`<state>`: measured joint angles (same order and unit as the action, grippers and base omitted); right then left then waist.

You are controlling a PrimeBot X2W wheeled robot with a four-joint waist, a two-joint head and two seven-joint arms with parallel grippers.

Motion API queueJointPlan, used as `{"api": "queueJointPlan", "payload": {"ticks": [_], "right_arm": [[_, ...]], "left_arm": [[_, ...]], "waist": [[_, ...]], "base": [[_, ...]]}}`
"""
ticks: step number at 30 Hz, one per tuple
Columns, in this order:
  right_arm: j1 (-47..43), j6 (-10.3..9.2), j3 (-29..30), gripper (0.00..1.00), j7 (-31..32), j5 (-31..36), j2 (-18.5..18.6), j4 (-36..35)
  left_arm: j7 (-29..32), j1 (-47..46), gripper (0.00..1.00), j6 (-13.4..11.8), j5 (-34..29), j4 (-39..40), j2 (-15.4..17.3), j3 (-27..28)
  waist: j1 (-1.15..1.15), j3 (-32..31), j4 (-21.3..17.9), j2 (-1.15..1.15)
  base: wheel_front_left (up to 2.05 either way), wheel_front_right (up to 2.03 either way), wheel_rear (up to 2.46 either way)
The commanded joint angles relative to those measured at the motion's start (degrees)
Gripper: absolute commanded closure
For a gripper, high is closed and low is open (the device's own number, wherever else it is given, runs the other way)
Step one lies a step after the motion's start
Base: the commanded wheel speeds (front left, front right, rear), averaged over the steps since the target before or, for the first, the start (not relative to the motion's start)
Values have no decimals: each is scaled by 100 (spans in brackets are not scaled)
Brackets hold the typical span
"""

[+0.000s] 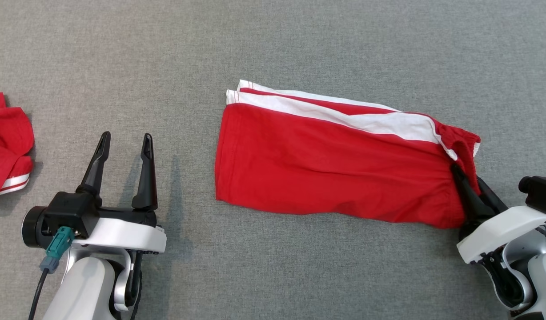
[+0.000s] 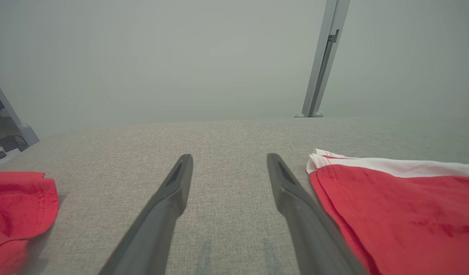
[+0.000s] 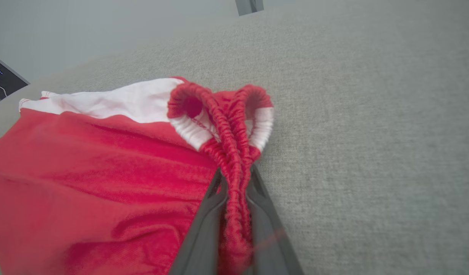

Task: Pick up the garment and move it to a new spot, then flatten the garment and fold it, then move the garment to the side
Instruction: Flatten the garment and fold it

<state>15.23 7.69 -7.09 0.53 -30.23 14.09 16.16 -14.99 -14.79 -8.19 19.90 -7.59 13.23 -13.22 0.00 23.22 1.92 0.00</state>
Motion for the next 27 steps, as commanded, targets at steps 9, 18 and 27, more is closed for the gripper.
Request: {"api": "queueJointPlan", "payload": {"ticks": [9,18,27], "right_arm": [[138,-17,-328,100,693,-1354,57,-713],[640,-17,-404,100,1776,-3296,-104,-1430],[1351,-16,-951,100,2223,-3630,-544,-873]], "left_arm": [[-16,-20,0,5,-29,-23,23,24],[-16,-140,0,55,-27,-92,-57,-114],[-16,-231,0,147,-23,-121,-270,-154]], "waist": [[0,-87,-96,0],[0,-147,53,0],[0,-89,524,0]], "base": [[0,0,0],[0,0,0],[0,0,0]]}}
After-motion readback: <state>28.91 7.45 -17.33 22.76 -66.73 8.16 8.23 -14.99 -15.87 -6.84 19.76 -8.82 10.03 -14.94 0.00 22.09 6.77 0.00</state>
